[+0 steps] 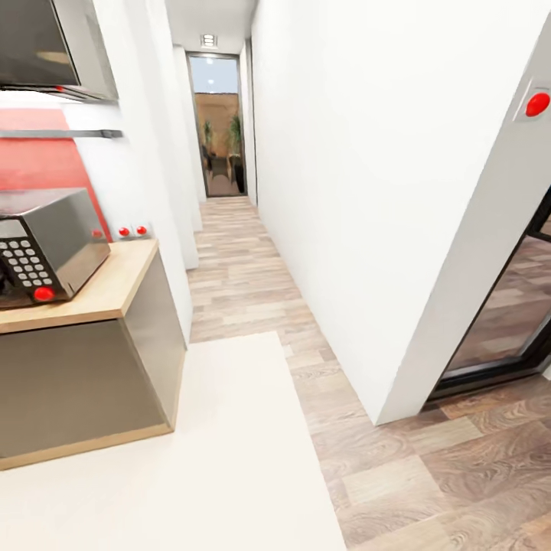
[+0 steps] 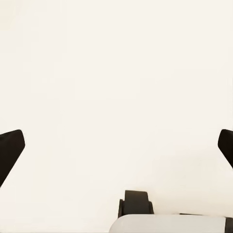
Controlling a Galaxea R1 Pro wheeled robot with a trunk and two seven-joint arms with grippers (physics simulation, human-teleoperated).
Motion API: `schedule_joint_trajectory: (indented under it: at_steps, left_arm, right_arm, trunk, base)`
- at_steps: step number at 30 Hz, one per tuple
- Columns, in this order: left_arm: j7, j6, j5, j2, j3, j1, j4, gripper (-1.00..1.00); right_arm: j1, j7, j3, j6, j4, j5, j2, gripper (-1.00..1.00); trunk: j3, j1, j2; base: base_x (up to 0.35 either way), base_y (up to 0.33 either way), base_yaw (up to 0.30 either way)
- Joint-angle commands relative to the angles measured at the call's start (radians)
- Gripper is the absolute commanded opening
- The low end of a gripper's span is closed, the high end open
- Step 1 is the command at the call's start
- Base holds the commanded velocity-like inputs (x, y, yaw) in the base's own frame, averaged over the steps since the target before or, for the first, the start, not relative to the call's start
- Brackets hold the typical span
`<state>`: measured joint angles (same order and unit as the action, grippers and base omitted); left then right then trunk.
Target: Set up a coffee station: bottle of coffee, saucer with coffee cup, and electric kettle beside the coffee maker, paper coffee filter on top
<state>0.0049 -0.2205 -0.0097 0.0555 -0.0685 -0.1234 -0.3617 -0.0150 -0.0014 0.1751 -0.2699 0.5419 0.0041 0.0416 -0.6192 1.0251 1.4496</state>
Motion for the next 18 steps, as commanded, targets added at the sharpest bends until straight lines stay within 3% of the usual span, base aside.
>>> schedule_joint_trajectory:
  at_steps: [1, 18]
  left_arm:
    - [0.001, -0.003, -0.001, 0.000, -0.002, -0.001, 0.001, 1.00]
    - [0.001, -0.003, -0.001, 0.000, -0.002, -0.001, 0.001, 1.00]
  right_arm:
    - [0.000, 0.000, 0.001, -0.003, 0.000, 0.001, 0.000, 1.00]
    - [0.000, 0.000, 0.001, -0.003, 0.000, 0.001, 0.000, 1.00]
  trunk:
    - [-0.001, 0.000, 0.000]
    - [-0.007, 0.000, 0.000]
  base:
    - [0.000, 0.000, 0.271]
    - [0.000, 0.000, 0.271]
